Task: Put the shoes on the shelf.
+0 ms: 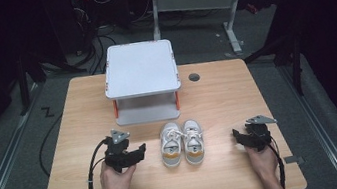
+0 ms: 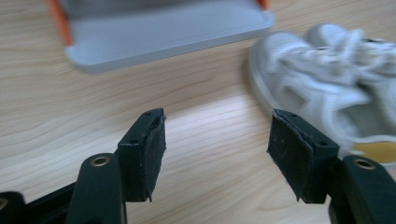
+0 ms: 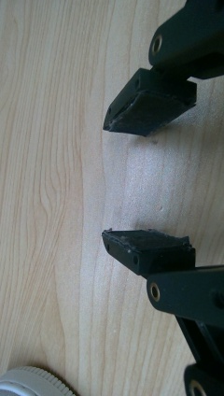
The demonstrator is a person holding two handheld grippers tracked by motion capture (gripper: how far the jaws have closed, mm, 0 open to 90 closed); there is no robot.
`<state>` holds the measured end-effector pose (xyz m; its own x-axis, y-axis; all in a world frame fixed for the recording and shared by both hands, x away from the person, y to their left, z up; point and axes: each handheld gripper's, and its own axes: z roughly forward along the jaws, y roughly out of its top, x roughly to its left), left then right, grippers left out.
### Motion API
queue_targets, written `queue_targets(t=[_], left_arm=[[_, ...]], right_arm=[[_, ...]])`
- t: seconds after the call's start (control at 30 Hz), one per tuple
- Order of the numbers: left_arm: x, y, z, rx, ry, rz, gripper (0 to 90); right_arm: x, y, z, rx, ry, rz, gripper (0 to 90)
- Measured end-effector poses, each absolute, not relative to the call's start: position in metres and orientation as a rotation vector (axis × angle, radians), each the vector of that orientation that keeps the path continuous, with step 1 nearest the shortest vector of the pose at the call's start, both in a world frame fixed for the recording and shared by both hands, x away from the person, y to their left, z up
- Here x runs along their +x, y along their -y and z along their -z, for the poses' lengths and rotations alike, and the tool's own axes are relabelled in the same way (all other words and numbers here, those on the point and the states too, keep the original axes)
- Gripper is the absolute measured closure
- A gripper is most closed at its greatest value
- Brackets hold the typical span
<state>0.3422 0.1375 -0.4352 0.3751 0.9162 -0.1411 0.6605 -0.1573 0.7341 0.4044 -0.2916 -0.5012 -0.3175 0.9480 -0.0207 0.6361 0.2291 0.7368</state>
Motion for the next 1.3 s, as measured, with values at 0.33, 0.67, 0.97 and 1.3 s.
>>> queue_targets(t=[0.33,0.67,0.97,1.3], left_arm=[[0.341,-0.078,0.418,2.016,-1.242,-0.345,40.6],[0.353,-0.041,0.425,2.105,-1.295,-0.263,40.5],[0.363,-0.028,0.427,2.05,-1.374,-0.179,39.5],[0.372,-0.019,0.435,2.051,-1.416,-0.125,43.1]], right_arm=[[0.404,0.292,0.501,1.452,-2.036,-0.876,40.7],[0.404,0.292,0.501,1.452,-2.036,-0.876,40.7],[0.404,0.292,0.501,1.452,-2.036,-0.876,40.8],[0.404,0.292,0.501,1.455,-2.033,-0.874,40.9]])
